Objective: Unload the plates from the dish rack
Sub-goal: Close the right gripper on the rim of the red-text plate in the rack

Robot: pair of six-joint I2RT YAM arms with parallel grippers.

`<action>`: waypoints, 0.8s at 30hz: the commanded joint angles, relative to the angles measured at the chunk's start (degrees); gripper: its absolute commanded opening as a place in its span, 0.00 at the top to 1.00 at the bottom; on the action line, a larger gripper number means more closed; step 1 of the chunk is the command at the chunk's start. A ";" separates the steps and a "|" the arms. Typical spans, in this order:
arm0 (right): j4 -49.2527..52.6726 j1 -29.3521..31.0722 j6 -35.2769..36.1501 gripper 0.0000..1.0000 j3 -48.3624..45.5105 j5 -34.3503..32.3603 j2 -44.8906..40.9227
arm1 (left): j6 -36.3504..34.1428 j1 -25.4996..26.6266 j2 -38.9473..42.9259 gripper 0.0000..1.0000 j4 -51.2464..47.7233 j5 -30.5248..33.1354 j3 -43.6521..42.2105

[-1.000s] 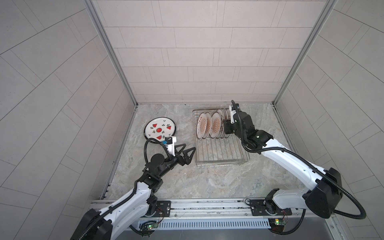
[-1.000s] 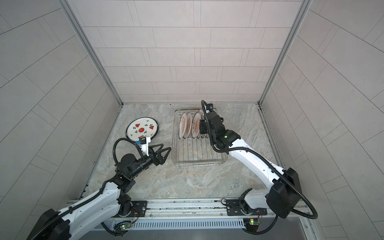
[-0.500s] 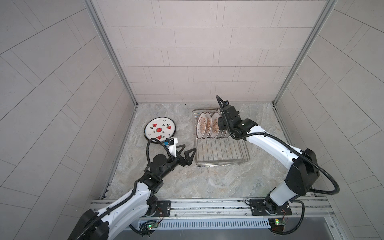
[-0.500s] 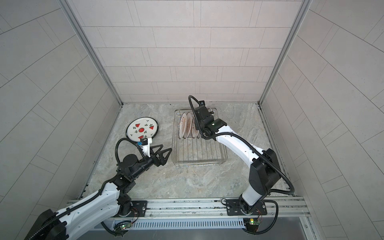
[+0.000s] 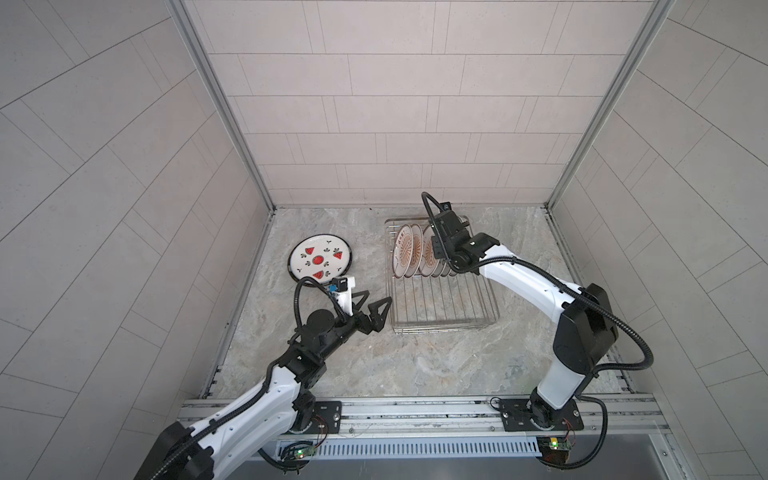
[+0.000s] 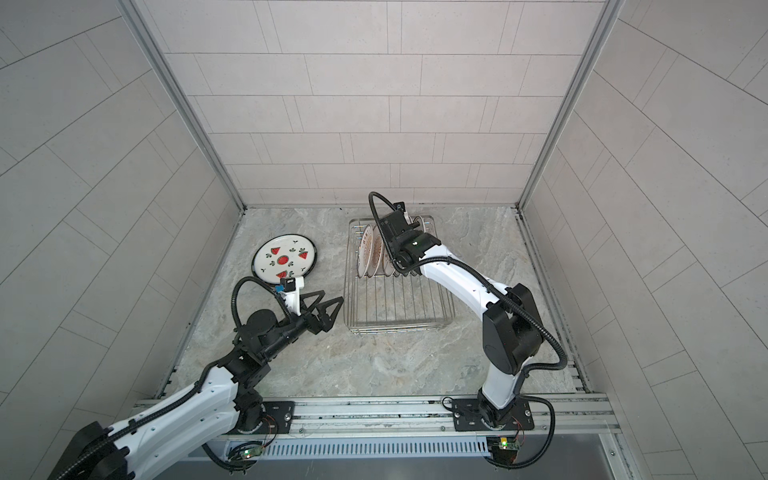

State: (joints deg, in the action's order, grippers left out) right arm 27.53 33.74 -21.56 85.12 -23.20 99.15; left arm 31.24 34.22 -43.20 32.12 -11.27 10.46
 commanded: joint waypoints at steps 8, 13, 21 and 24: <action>2.32 0.28 -1.67 0.84 5.23 -4.67 6.33 | -0.87 0.50 3.90 0.00 -2.41 4.11 1.16; 2.74 0.37 -1.72 0.84 6.55 -4.64 7.21 | -0.11 0.50 3.64 0.00 -2.63 4.33 1.24; 2.32 0.28 -2.32 0.84 6.78 -4.66 7.16 | 0.47 0.41 3.62 0.00 -2.50 4.08 1.20; 1.26 0.28 -2.47 0.88 6.05 -5.47 6.22 | 0.31 0.49 3.71 0.00 -2.50 4.55 1.17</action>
State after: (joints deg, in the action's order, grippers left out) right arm 28.84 33.74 -23.33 91.07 -27.59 105.82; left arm 31.48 34.33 -40.12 29.21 -7.42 10.50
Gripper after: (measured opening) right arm 0.132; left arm 0.999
